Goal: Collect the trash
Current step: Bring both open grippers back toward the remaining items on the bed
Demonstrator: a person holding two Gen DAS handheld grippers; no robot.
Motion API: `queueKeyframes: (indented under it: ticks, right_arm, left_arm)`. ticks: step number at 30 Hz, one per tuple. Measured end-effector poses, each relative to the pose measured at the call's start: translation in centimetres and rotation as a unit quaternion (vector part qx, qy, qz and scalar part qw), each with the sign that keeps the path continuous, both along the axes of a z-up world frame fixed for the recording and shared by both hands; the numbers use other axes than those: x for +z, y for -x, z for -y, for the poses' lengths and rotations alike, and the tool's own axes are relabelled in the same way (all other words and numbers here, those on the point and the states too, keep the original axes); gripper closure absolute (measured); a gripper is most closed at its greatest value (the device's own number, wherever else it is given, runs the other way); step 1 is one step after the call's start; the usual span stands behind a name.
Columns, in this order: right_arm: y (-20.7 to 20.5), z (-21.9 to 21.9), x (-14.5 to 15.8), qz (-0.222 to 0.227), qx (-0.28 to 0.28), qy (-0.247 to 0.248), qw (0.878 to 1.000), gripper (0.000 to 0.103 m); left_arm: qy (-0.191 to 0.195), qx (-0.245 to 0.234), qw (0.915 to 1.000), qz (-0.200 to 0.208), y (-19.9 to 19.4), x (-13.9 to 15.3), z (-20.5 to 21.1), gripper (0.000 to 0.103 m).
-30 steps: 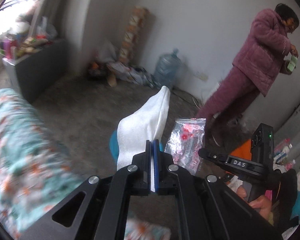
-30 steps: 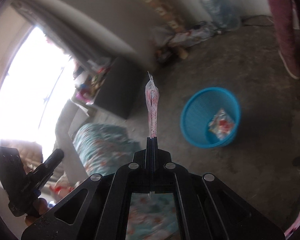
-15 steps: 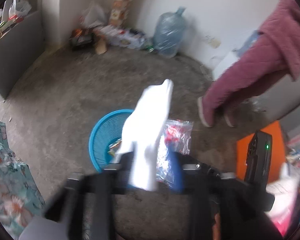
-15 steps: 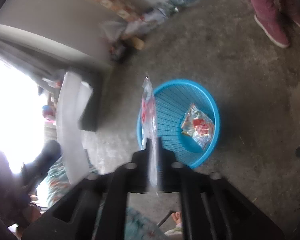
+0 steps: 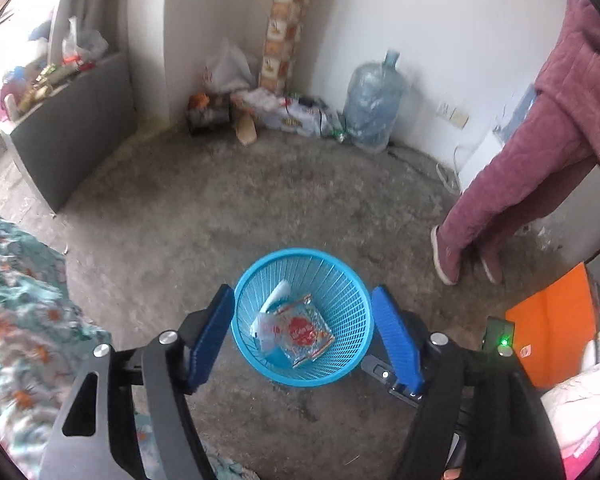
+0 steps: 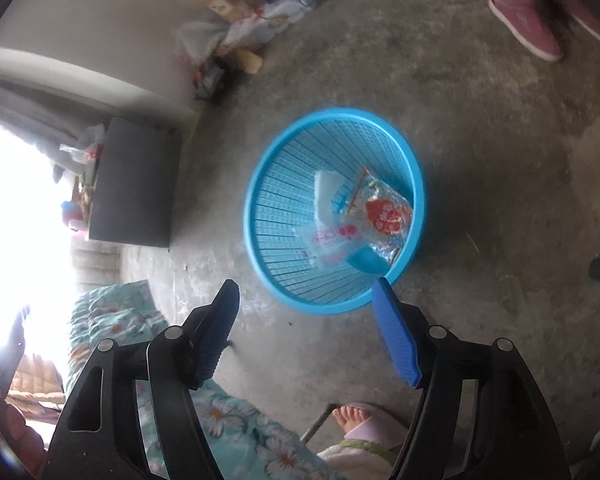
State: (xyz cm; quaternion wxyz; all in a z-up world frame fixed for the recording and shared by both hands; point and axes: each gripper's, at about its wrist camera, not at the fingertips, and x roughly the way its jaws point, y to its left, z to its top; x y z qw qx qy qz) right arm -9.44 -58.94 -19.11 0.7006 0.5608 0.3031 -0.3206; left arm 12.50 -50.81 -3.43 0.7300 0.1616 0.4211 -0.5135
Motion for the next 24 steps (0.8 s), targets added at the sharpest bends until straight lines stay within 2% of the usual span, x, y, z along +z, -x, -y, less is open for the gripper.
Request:
queueKeyframes:
  ticks: [5,8,13,20,24]
  right_arm:
    - [-0.6,-2.0,4.7,0.013,0.025,0.063,0.998,0.029]
    - [-1.0,-4.3,8.2,0.021,0.051,0.106,0.993,0.026]
    - [-2.0,-7.5,12.3,0.026,0.100,0.159,0.982,0.021]
    - [-3.9,-12.7,16.4,0.021,0.170,0.207,0.963,0.018]
    - [-4.7,-15.4,17.6,0.019,0.201,0.231,0.952,0.015]
  left_arm:
    - [0.039,0.011,0.9991,0.014,0.9,4.1,-4.6,0.029]
    - [0.057,0.021,0.9980,0.020,1.4,6.1,-7.7,0.028]
    - [0.079,0.046,0.9955,0.025,1.6,8.9,-13.3,0.027]
    - [0.097,0.079,0.9909,0.050,2.3,11.3,-21.1,0.027]
    - [0.099,0.101,0.9873,0.072,2.8,12.1,-25.6,0.027]
